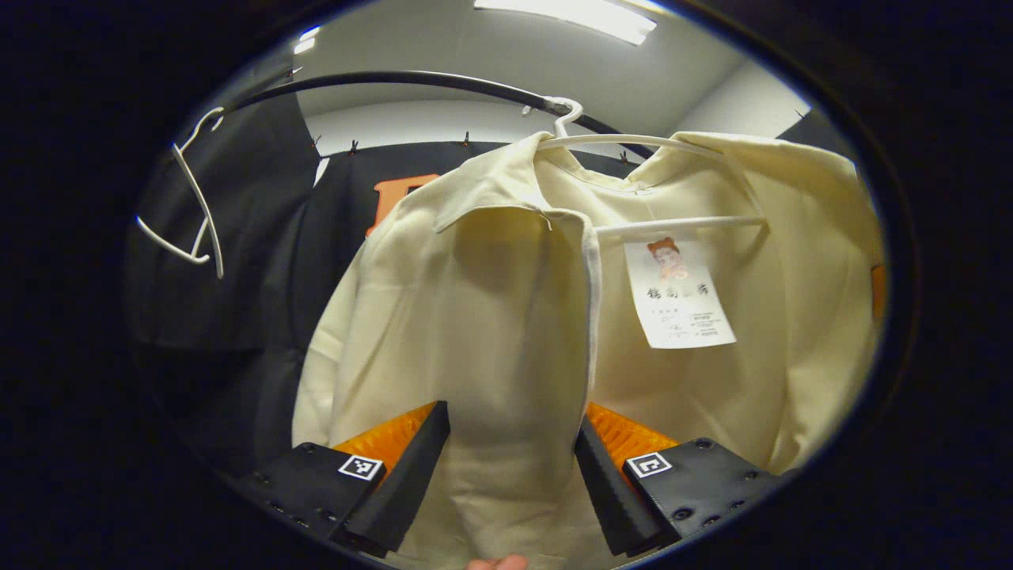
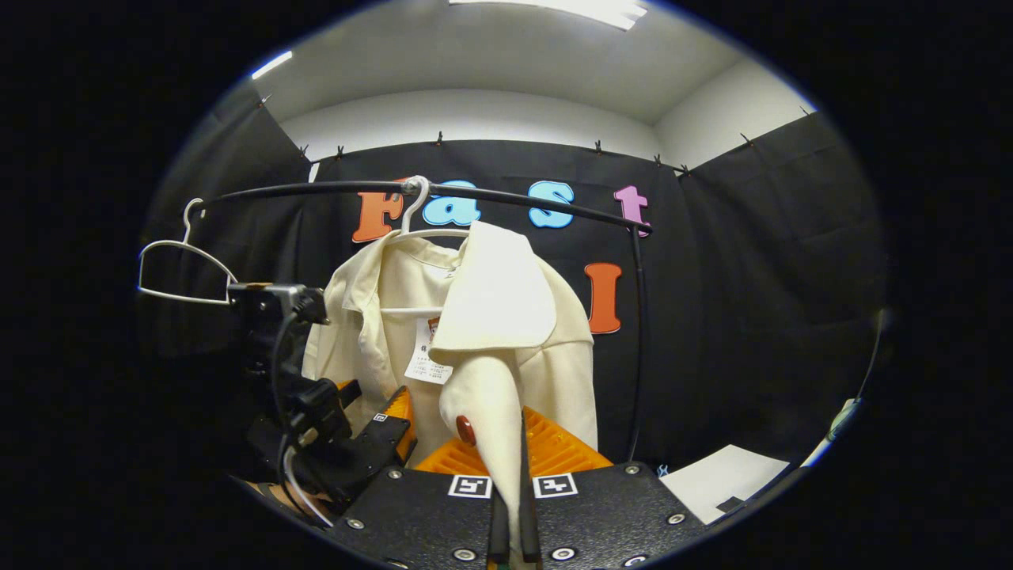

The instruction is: Grasp the clothes on the hanger with both hands and then place them into the laundry hamper below.

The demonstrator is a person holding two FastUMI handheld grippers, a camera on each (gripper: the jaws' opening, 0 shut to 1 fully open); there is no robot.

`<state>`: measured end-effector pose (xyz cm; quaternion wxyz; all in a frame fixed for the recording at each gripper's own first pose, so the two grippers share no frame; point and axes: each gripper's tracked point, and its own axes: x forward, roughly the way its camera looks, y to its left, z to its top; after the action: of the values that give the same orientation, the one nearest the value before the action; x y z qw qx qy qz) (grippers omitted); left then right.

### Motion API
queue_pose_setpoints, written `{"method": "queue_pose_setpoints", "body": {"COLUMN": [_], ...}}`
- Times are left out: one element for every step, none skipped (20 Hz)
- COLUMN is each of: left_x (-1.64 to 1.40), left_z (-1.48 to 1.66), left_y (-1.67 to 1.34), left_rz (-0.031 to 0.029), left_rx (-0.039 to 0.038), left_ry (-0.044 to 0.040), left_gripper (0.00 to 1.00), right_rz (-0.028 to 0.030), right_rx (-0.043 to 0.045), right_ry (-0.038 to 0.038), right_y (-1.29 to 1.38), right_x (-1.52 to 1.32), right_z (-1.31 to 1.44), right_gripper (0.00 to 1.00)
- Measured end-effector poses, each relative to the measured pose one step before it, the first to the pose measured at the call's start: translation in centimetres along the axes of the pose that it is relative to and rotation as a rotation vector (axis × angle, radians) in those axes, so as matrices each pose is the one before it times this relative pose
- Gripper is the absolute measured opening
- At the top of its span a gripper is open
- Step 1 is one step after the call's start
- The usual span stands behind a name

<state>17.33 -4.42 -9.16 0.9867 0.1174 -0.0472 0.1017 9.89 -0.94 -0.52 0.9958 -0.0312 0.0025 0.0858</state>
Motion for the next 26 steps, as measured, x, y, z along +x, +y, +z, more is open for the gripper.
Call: {"method": "queue_pose_setpoints", "body": {"left_x": [0.182,0.312,0.458,0.330,0.116,-0.140,-0.044,0.007,-0.219,-0.202,0.126,-0.170,-0.171,-0.138,-0.036,0.187,0.276,0.452,0.662,0.688,0.864,1.172,0.972,0.706,0.793,0.653], "left_z": [-0.029,-0.057,-0.036,0.022,-0.037,0.062,0.134,0.202,0.272,0.182,0.296,0.286,0.260,0.139,0.534,0.801,0.861,0.887,0.538,0.154,-0.026,0.207,0.476,0.620,0.725,0.523], "left_y": [1.424,1.247,0.902,0.857,0.997,0.633,0.562,0.402,0.567,0.924,0.586,0.424,0.612,0.957,1.163,1.226,1.422,1.508,1.153,0.772,0.727,0.994,0.805,0.686,0.592,0.111], "left_rz": [0.04268,0.03870,0.01758,0.01325,0.01251,-0.00245,-0.00703,-0.00989,-0.00335,0.00571,-0.01081,-0.00968,-0.00711,0.00140,0.01079,0.01711,0.02472,0.02651,0.02061,0.01211,0.01028,0.01273,0.01487,0.01360,0.01664,0.00603], "left_rx": [0.04998,0.04308,0.03051,0.02634,0.02322,0.02089,0.01057,0.00040,-0.00225,0.00271,0.00191,0.00047,-0.00091,0.00397,0.01069,0.01803,0.02202,0.01932,0.01148,0.00332,0.00198,0.00841,0.02196,0.02927,0.02923,0.01416], "left_ry": [-0.00484,-0.00381,-0.00003,-0.00050,-0.00126,-0.00098,-0.00244,-0.00216,-0.00311,-0.00207,0.00027,0.00555,0.00390,0.00036,-0.00518,-0.01128,-0.01768,-0.01954,-0.00914,0.00124,0.00116,-0.00885,-0.01882,-0.02414,-0.03279,-0.02221], "left_gripper": [0.97,0.97,0.96,0.95,0.77,0.59,0.41,0.37,0.24,0.18,0.15,0.14,0.13,0.13,0.13,0.13,0.13,0.14,0.14,0.13,0.10,0.13,0.13,0.14,0.14,0.14], "right_rz": [0.00259,0.00046,-0.00084,-0.00038,-0.00078,-0.00199,-0.00476,-0.00968,-0.01014,-0.00775,-0.01108,-0.00909,-0.00903,-0.01007,-0.01209,-0.01422,-0.01076,-0.01702,-0.02167,-0.02167,-0.02180,-0.01883,-0.01473,-0.01378,-0.01616,-0.01898], "right_rx": [-0.00177,0.00015,0.00089,0.00334,0.00620,0.00460,-0.00151,-0.00563,-0.00499,-0.00265,-0.00121,-0.00113,-0.00196,-0.00625,-0.00947,-0.00956,-0.00797,-0.01063,-0.01236,-0.01208,-0.00953,-0.00748,-0.00526,-0.00960,-0.01592,-0.01457], "right_ry": [-0.00409,-0.00467,-0.00080,0.00275,-0.00096,-0.00185,-0.00207,-0.00320,-0.00522,-0.00694,-0.00656,-0.00558,-0.00711,-0.00880,-0.01052,-0.01343,-0.01806,-0.01680,-0.01607,-0.01830,-0.01704,-0.01384,-0.01325,-0.01204,-0.00897,-0.00378], "right_y": [-0.050,-0.114,-0.221,-0.055,-0.004,-0.089,-0.171,-0.275,-0.117,-0.169,-0.257,-0.281,-0.373,-0.433,-0.634,-0.654,-0.752,-0.743,-0.968,-1.028,-0.972,-0.782,-0.496,-0.663,-0.836,-0.917], "right_x": [-0.087,-0.158,-0.023,-0.130,-0.084,-0.106,-0.009,-0.133,-0.069,-0.054,-0.139,-0.168,0.023,-0.077,-0.109,-0.168,-0.156,-0.009,-0.098,0.023,0.144,0.297,0.878,0.825,1.071,1.007], "right_z": [0.096,0.052,-0.160,-0.215,-0.057,-0.038,0.024,0.087,0.275,0.256,0.268,0.280,0.327,0.470,0.617,0.700,0.958,0.846,0.795,0.992,1.125,0.969,0.995,0.660,0.371,0.307], "right_gripper": [0.05,0.04,0.05,0.05,0.05,0.05,0.05,0.05,0.05,0.05,0.05,0.05,0.05,0.05,0.05,0.05,0.05,0.05,0.05,0.05,0.05,0.05,0.05,0.05,0.05,0.05]}}
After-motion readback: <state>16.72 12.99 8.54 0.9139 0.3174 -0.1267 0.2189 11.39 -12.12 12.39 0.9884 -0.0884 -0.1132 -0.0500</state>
